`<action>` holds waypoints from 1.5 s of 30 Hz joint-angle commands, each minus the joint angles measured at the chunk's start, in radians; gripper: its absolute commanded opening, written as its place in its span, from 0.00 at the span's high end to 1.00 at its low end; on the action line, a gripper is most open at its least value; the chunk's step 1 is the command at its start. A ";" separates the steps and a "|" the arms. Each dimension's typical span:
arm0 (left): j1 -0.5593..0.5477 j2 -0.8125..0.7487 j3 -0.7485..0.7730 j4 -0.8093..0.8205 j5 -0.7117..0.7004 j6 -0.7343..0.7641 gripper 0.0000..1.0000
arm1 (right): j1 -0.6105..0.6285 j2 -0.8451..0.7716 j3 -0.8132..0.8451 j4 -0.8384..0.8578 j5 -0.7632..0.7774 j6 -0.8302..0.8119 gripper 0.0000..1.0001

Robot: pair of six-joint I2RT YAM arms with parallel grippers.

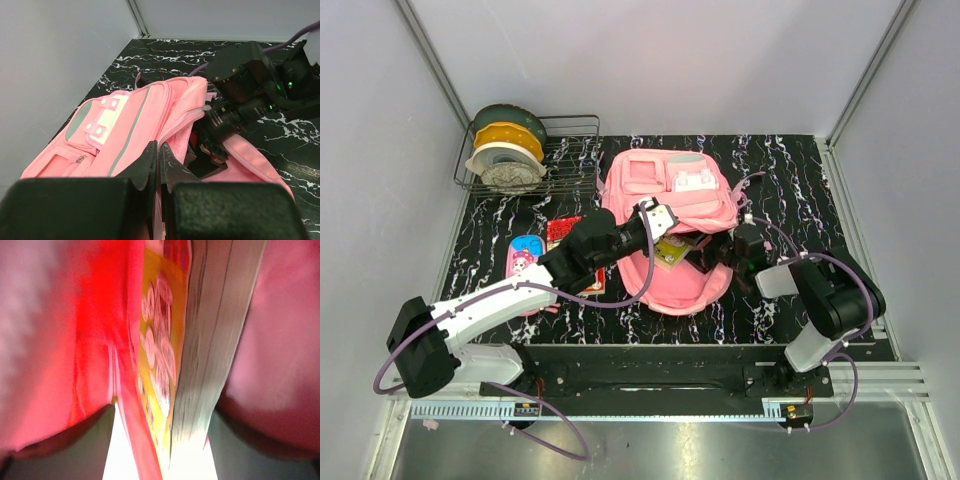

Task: Pack the student bag
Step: Place the book in the student bag.

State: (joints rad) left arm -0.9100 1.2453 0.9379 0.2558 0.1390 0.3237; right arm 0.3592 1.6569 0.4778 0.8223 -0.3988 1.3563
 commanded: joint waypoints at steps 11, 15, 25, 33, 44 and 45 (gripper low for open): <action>-0.007 -0.030 0.013 0.209 0.025 -0.021 1.00 | 0.346 -0.253 -0.048 -0.252 0.655 0.259 0.21; -0.007 -0.027 0.013 0.211 0.031 -0.031 1.00 | 0.368 -0.157 -0.034 -0.132 0.627 0.311 0.26; -0.007 -0.037 0.013 0.214 0.033 -0.034 1.00 | 0.432 -0.052 -0.051 0.038 0.735 0.317 0.78; -0.004 -0.052 -0.005 0.192 0.017 0.001 1.00 | 0.410 -0.294 -0.064 -0.104 0.711 -0.039 1.00; 0.026 -0.058 -0.010 0.181 0.074 0.006 1.00 | 0.072 -0.215 0.155 -0.309 -0.266 -0.434 1.00; 0.026 -0.060 -0.008 0.180 0.076 0.008 1.00 | 0.070 -0.177 0.186 -0.330 -0.287 -0.472 1.00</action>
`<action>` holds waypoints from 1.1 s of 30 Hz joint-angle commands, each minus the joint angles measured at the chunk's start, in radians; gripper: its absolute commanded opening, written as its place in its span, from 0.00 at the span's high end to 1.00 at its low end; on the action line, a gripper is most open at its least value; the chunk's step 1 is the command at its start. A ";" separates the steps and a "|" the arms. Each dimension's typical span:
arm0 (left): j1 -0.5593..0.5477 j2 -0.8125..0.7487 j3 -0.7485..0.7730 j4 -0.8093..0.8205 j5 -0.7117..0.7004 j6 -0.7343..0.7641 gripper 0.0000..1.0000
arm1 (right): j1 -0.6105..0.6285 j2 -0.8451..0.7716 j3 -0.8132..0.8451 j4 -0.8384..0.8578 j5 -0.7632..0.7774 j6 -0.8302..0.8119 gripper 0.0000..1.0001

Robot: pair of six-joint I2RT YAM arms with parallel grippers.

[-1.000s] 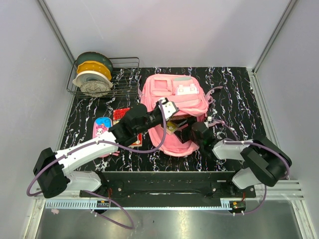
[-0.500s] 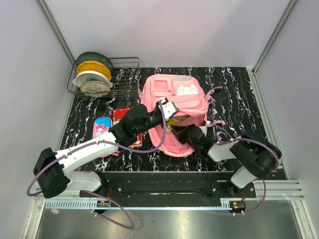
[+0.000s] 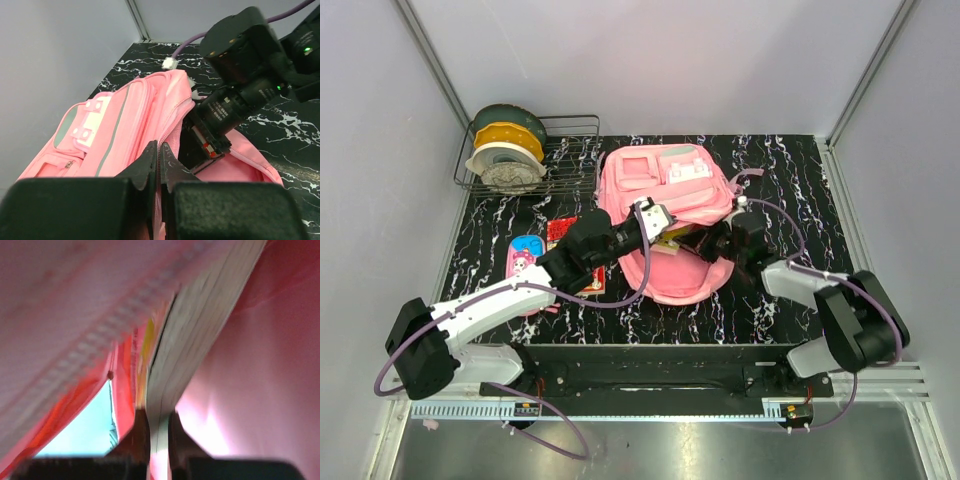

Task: Pack the student bag
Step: Place the book in the student bag.

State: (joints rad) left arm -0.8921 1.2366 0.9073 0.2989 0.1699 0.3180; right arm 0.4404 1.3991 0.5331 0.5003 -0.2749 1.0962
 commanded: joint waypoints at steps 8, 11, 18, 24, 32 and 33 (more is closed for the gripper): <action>0.024 -0.066 0.015 0.111 0.066 0.021 1.00 | -0.031 0.152 0.220 -0.250 -0.442 -0.416 1.00; 0.027 -0.066 0.013 0.109 0.069 0.020 1.00 | -0.042 0.149 0.243 -0.333 -0.329 -0.438 0.88; 0.027 -0.068 0.005 0.129 0.083 0.001 1.00 | -0.052 0.184 0.291 -0.359 -0.161 -0.443 0.73; 0.027 -0.071 0.002 0.134 0.094 -0.008 1.00 | -0.052 0.155 0.211 -0.137 -0.008 -0.343 0.68; 0.027 -0.069 -0.010 0.141 0.083 -0.017 1.00 | -0.052 0.068 0.160 -0.124 0.118 -0.332 0.45; 0.027 -0.069 -0.010 0.141 0.082 -0.016 1.00 | -0.052 0.042 0.142 -0.123 0.137 -0.335 0.44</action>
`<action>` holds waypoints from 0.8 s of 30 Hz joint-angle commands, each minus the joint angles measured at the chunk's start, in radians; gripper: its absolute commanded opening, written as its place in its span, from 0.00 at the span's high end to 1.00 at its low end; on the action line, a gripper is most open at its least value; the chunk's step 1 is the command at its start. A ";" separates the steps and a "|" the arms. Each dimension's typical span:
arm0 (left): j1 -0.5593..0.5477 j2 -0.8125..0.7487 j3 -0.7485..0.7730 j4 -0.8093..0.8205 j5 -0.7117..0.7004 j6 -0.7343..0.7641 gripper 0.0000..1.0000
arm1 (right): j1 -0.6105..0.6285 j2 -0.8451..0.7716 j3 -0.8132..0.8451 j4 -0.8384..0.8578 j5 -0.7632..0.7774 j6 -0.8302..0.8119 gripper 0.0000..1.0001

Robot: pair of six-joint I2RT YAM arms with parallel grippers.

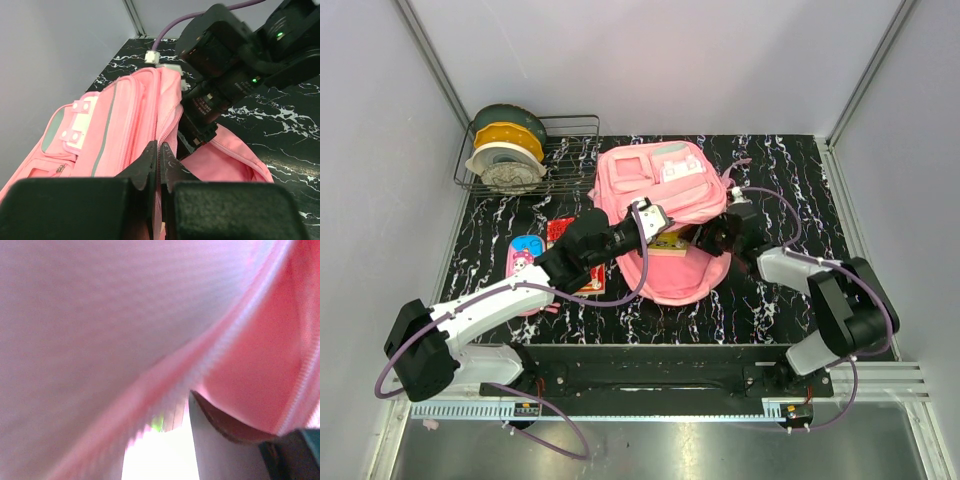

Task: Pack the student bag
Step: Place the book in the student bag.

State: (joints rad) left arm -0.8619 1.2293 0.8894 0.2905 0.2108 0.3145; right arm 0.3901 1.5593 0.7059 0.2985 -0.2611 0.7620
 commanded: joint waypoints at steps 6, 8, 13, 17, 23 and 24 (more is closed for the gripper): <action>-0.003 -0.031 0.013 0.157 0.078 -0.017 1.00 | 0.000 -0.347 -0.146 -0.091 0.403 0.013 0.44; -0.003 -0.014 0.016 0.177 0.116 -0.022 1.00 | -0.002 -0.418 -0.184 -0.133 0.509 0.042 0.45; -0.003 0.074 0.059 0.215 0.210 -0.041 1.00 | -0.002 -0.595 -0.305 -0.194 0.618 0.111 0.46; -0.003 0.125 0.091 0.231 0.216 -0.043 1.00 | -0.002 -0.777 -0.378 -0.205 0.562 0.109 0.46; -0.003 0.107 0.063 0.219 0.147 -0.020 1.00 | -0.002 -1.074 -0.344 -0.373 0.271 0.203 0.45; -0.002 0.098 0.053 0.217 0.145 -0.017 1.00 | -0.002 -1.100 -0.338 -0.416 0.229 0.274 0.41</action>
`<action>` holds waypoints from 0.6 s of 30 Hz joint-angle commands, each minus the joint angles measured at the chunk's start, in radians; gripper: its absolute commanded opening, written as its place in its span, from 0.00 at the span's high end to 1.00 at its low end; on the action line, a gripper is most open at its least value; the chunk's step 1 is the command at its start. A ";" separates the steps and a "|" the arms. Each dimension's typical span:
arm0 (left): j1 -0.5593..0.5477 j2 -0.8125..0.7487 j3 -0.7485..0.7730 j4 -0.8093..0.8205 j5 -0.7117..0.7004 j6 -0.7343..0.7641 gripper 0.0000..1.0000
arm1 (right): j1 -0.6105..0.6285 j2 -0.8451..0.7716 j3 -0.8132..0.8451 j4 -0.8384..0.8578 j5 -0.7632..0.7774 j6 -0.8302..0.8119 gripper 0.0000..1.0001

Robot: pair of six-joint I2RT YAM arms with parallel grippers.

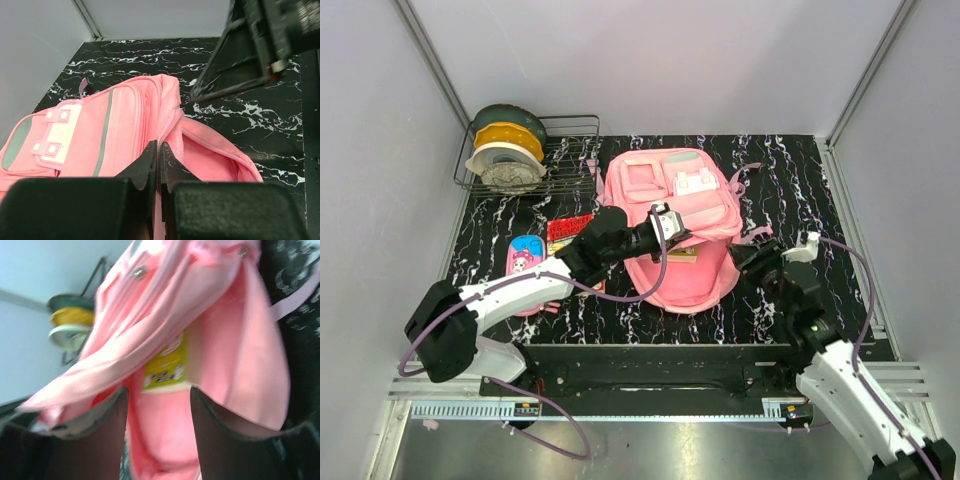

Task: Pack the student bag
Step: Place the book in the student bag, then pick up the book from the center of the board.

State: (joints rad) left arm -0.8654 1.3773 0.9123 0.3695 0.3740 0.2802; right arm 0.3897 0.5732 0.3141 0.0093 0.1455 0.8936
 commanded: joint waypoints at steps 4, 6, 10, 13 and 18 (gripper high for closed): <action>0.000 -0.060 0.016 0.134 -0.003 0.005 1.00 | -0.002 -0.168 0.039 -0.073 -0.242 0.290 0.34; -0.001 -0.067 0.004 0.138 0.006 -0.009 1.00 | -0.002 -0.136 0.036 0.030 -0.273 0.355 0.33; -0.001 -0.080 -0.009 0.140 0.029 -0.018 1.00 | -0.002 0.048 0.089 0.135 -0.314 0.375 0.30; -0.004 -0.089 -0.009 0.131 0.034 -0.019 1.00 | -0.002 0.145 0.117 0.207 -0.316 0.395 0.30; -0.004 -0.073 0.028 0.010 0.063 0.002 1.00 | -0.002 0.143 0.141 0.239 -0.287 0.398 0.29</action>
State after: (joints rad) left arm -0.8658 1.3384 0.8898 0.3744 0.3782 0.2695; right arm 0.3897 0.7464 0.3843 0.1375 -0.1478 1.2598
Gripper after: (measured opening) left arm 0.035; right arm 0.705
